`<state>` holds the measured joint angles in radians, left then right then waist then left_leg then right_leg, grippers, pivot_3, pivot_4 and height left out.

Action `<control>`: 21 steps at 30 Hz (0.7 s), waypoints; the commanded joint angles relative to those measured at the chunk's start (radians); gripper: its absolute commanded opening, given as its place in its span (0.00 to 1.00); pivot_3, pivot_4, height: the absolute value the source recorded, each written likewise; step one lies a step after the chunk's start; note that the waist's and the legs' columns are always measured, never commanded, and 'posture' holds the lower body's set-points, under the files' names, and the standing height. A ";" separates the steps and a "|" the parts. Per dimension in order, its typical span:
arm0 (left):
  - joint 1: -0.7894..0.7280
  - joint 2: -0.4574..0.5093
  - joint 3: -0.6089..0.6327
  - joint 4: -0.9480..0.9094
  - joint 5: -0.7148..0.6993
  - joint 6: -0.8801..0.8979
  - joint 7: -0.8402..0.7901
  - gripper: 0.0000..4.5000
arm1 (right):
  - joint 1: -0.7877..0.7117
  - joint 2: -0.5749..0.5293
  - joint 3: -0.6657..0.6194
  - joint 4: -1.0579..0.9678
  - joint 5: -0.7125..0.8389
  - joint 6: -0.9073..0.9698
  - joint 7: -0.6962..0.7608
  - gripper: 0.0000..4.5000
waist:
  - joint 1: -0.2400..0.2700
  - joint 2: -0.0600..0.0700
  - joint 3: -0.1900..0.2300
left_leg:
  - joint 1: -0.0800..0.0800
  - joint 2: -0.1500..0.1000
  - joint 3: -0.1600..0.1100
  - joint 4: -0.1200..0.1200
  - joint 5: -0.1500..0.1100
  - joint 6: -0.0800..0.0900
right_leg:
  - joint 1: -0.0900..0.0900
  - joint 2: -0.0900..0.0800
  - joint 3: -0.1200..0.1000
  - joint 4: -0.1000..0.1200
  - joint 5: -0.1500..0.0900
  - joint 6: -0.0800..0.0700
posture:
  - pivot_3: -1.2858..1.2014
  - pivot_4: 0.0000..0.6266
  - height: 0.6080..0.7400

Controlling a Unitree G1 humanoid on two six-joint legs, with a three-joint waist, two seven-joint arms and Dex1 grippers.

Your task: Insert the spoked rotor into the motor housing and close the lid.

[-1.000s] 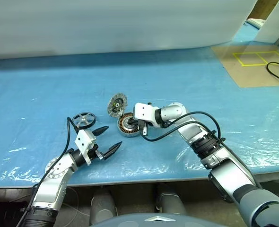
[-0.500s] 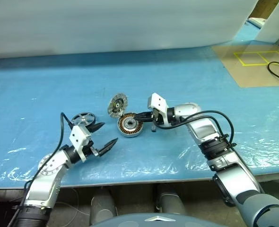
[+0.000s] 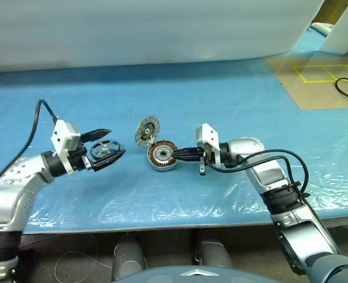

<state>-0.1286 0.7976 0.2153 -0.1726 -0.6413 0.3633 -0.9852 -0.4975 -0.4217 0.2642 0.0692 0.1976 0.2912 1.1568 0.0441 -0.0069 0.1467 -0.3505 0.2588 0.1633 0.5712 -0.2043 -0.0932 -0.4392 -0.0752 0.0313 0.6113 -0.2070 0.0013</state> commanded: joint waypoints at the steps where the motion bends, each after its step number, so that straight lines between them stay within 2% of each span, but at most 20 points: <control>1: -0.110 0.106 -0.024 0.087 0.013 0.045 -0.142 1.00 | 0.012 0.012 0.014 -0.044 -0.004 -0.035 -0.020 0.01 | -0.001 -0.001 0.000 | 0.000 0.000 0.000 0.000 0.000 0.000 | 0.000 0.000 0.000 0.000 0.000 0.000 | 0.52 0.24 1.00; 5: -0.281 0.189 -0.129 0.280 0.105 0.040 -0.299 1.00 | 0.018 0.025 0.023 -0.047 -0.010 -0.036 -0.048 0.01 | 0.001 -0.001 0.001 | 0.000 0.000 0.000 0.000 0.000 0.000 | 0.000 0.000 0.000 0.000 0.000 0.000 | 0.52 0.24 1.00; 9: -0.467 0.206 -0.242 0.531 0.246 -0.041 -0.428 1.00 | 0.036 0.030 0.024 -0.056 -0.020 -0.037 -0.080 0.01 | 0.003 -0.001 0.001 | 0.000 -0.001 0.000 0.000 0.000 0.000 | 0.000 -0.001 0.000 0.000 0.000 0.000 | 0.52 0.24 1.00; 15: -0.713 0.153 -0.366 0.893 0.420 -0.152 -0.576 1.00 | 0.090 0.043 0.037 -0.103 -0.024 -0.021 -0.137 0.01 | 0.009 -0.001 0.001 | -0.001 -0.001 0.000 0.000 0.000 -0.001 | 0.001 -0.001 -0.001 -0.001 0.000 0.000 | 0.52 0.24 1.00; 21: -0.895 0.082 -0.440 1.151 0.501 -0.206 -0.629 1.00 | 0.150 0.061 0.056 -0.160 -0.033 0.003 -0.195 0.01 | 0.018 -0.003 0.002 | -0.001 -0.001 -0.001 -0.001 0.000 -0.002 | 0.001 0.000 -0.001 -0.001 0.000 0.000 | 0.52 0.24 1.00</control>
<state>-0.9845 0.8681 -0.2120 0.9430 -0.1554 0.1789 -1.5992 -0.3530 -0.3653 0.3241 -0.0401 0.1586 0.2901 0.9781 0.0626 -0.0096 0.1483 -0.3514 0.2580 0.1616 0.5705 -0.2046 -0.0951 -0.4381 -0.0757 0.0301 0.6105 -0.2067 0.0015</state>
